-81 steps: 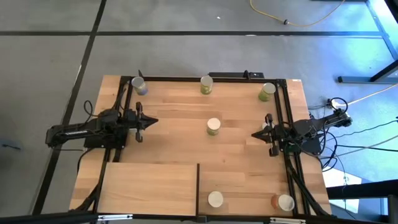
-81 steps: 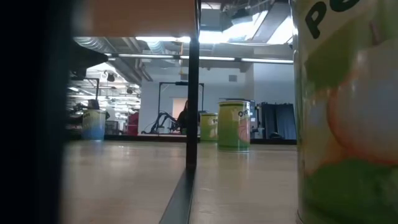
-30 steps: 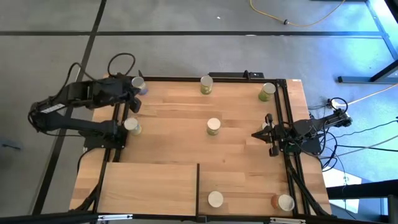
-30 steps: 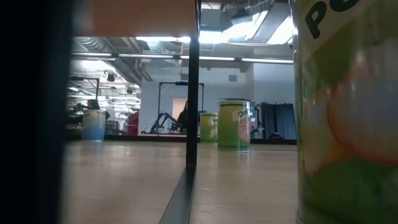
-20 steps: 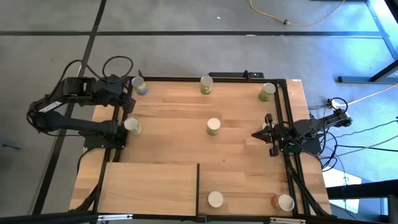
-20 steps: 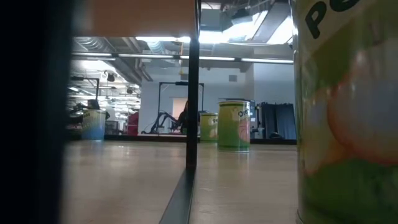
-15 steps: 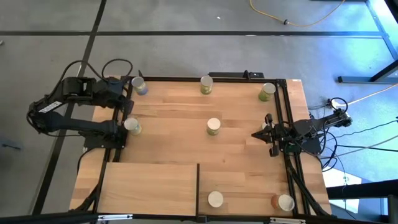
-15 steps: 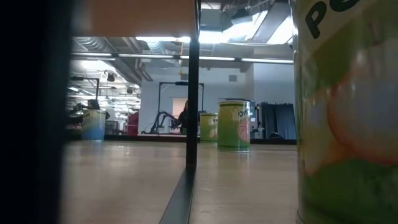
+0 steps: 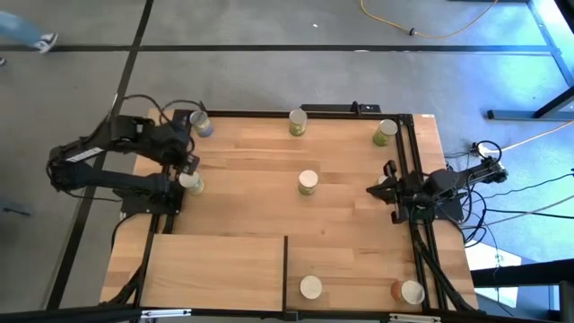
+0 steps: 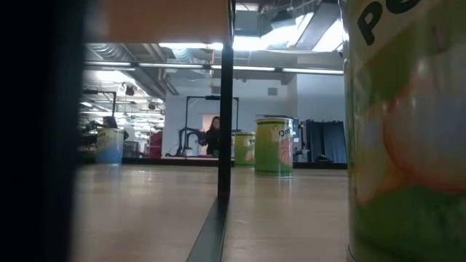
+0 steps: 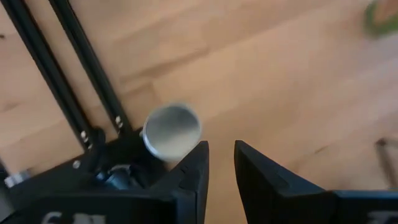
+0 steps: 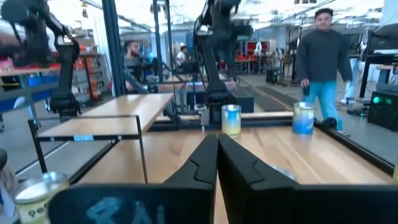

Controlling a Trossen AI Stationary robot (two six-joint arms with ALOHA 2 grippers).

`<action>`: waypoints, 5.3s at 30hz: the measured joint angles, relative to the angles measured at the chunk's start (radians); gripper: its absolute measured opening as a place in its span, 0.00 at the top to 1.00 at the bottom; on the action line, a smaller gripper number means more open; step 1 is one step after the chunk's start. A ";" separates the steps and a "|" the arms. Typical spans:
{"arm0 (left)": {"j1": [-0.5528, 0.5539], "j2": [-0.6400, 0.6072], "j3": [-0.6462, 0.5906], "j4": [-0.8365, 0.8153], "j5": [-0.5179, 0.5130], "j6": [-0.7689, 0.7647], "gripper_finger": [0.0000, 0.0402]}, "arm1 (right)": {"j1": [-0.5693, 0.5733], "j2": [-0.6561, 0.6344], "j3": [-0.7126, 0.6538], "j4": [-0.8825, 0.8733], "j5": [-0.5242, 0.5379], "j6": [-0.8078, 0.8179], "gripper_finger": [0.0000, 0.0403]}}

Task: Pick and place cans onto a shelf
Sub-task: Put the canned carrots on the shelf

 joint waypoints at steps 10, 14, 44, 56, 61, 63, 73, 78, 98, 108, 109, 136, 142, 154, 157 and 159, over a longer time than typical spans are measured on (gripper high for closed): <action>-0.003 0.012 -0.244 0.132 0.105 -0.025 0.83 | 0.000 0.000 0.000 0.030 -0.001 0.000 0.96; -0.003 0.013 -0.321 0.229 0.114 0.030 0.83 | 0.000 0.000 0.000 0.031 -0.001 0.000 0.96; -0.003 0.158 -0.441 0.271 0.056 0.129 0.84 | 0.000 0.000 0.000 0.073 0.049 -0.002 0.96; -0.003 0.187 -0.440 0.260 0.039 0.130 0.99 | 0.000 0.000 0.000 0.075 0.050 -0.001 0.96; -0.003 0.188 -0.417 0.237 0.051 0.128 1.00 | 0.000 0.000 0.000 0.076 0.050 0.000 0.96; -0.003 0.190 -0.385 0.212 0.043 0.128 1.00 | 0.000 0.000 0.000 0.076 0.050 0.000 0.96; -0.017 0.188 -0.193 0.085 0.045 0.128 1.00 | 0.000 0.000 0.000 0.076 0.050 -0.003 0.96; -0.058 0.188 -0.063 0.008 0.044 0.129 1.00 | 0.000 0.000 0.000 0.076 0.050 -0.003 0.96; -0.433 0.469 0.559 0.001 0.102 0.384 1.00 | 0.000 0.000 0.000 0.072 0.052 -0.006 0.96; -0.772 0.570 0.732 0.001 0.138 0.343 1.00 | 0.000 0.000 0.000 0.061 0.053 -0.007 0.96; -0.808 0.580 0.735 0.001 0.138 0.325 1.00 | 0.000 0.000 0.000 0.058 0.059 -0.007 0.96; -1.196 0.826 0.738 0.001 0.018 -0.032 1.00 | 0.000 0.000 0.000 0.057 0.121 0.023 0.96; -1.185 0.825 0.738 0.000 0.055 -0.038 0.99 | 0.000 0.000 0.000 0.057 0.121 0.023 0.96; -1.177 0.825 0.737 0.001 0.100 -0.075 0.93 | 0.000 0.000 0.000 0.057 0.121 0.023 0.96; -1.176 0.825 0.737 0.001 0.133 -0.085 0.93 | 0.000 0.000 0.000 0.057 0.121 0.025 0.96; -1.176 0.822 0.740 0.000 0.135 -0.087 0.93 | 0.000 0.000 0.000 0.057 0.121 0.026 0.96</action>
